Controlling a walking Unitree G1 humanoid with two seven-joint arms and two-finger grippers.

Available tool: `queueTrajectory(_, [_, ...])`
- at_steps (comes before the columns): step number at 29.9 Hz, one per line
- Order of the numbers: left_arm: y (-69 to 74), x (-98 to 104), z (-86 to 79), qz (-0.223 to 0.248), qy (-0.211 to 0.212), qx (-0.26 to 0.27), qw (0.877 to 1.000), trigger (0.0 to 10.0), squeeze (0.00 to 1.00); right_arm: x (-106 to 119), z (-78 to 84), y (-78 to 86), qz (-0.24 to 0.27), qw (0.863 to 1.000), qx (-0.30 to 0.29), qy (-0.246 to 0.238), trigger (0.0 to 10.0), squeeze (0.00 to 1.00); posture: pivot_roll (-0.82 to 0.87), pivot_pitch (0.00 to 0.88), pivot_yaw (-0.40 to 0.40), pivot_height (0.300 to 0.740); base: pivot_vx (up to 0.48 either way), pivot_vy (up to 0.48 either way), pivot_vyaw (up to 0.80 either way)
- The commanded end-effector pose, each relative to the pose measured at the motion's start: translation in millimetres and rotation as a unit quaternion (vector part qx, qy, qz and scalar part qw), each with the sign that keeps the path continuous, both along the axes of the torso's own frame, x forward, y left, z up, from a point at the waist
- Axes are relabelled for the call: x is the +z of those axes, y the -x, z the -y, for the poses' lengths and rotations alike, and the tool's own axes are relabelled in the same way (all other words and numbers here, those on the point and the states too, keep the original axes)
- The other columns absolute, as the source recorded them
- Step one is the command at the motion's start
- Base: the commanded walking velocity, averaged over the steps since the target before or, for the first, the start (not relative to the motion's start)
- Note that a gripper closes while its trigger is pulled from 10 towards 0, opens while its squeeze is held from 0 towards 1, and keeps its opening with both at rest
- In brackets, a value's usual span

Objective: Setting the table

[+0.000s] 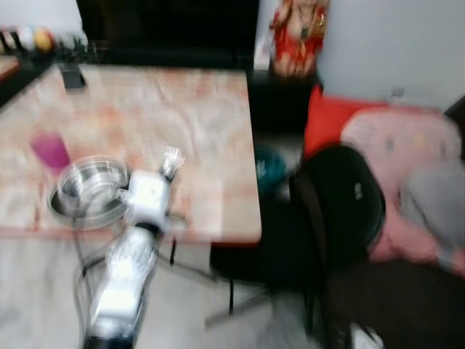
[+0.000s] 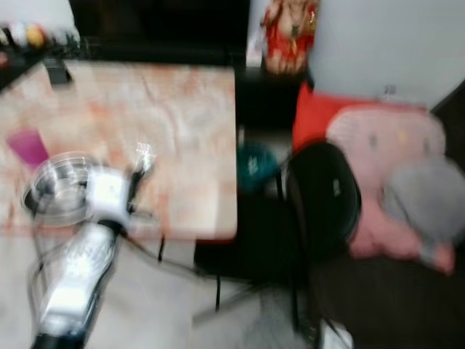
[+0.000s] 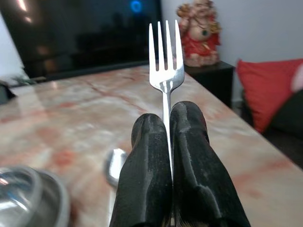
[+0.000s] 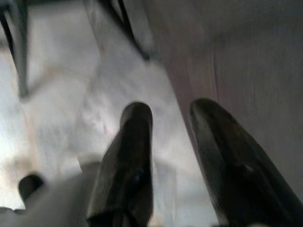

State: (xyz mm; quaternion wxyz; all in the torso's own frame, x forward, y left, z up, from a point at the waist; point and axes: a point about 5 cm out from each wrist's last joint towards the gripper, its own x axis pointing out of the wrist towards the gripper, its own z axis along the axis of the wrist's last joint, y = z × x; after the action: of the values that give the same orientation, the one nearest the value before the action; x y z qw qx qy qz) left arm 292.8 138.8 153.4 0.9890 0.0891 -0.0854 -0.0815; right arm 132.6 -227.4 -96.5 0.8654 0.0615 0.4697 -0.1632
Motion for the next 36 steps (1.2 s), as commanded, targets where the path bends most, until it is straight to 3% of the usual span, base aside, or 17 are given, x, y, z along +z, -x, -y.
queueTrajectory(1, [-0.4,-0.1,-8.2,-0.003,-0.003,0.014,1.000,10.0,0.00,0.0,-9.2,-5.4,0.008,1.000,0.004,-0.012,10.0,0.00,0.10,0.000,-0.068,0.740,0.345,0.000,0.00])
queueTrajectory(7, [-0.2,-1.5,-7.5,-0.007,-0.004,0.010,1.000,10.0,0.00,0.2,-9.1,-6.0,0.008,1.000,0.004,-0.012,10.0,0.00,0.10,0.000,-0.068,0.740,0.091,0.000,0.00])
queueTrajectory(12, [1.0,-11.5,-3.2,-0.051,0.020,-0.008,0.998,10.0,0.00,0.4,-9.0,-6.8,0.009,1.000,0.003,-0.012,10.0,0.00,0.10,0.000,-0.070,0.740,0.000,0.000,0.00])
queueTrajectory(18, [-2.7,-15.1,-6.3,-0.064,-0.004,0.002,0.998,10.0,0.00,0.6,-9.2,-7.3,0.009,1.000,0.003,-0.012,10.0,0.00,0.10,0.000,-0.070,0.740,0.000,0.000,0.00])
queueTrajectory(24, [-16.1,-26.0,3.7,-0.119,-0.038,-0.021,0.992,10.0,0.00,1.0,-8.4,-8.4,0.007,1.000,0.008,-0.010,10.0,0.00,0.12,0.000,-0.083,0.740,0.000,0.000,0.00])
queueTrajectory(26, [-25.6,-26.6,5.7,-0.136,-0.033,-0.019,0.990,10.0,0.00,1.0,-8.9,-8.6,0.009,1.000,0.005,-0.011,10.0,0.00,0.10,0.000,-0.078,0.740,0.000,0.000,0.00])
queueTrajectory(34, [-32.7,-29.1,2.5,-0.154,-0.028,0.003,0.988,10.0,0.00,1.1,-8.5,-8.7,0.010,1.000,0.003,-0.011,10.0,0.00,0.10,0.000,-0.079,0.740,0.000,0.000,0.00])
queueTrajectory(36, [-35.7,-30.5,1.7,-0.164,-0.002,0.013,0.986,10.0,0.00,1.2,-8.4,-8.9,0.009,1.000,0.004,-0.011,10.0,0.00,0.11,0.000,-0.083,0.740,0.000,0.000,0.00])
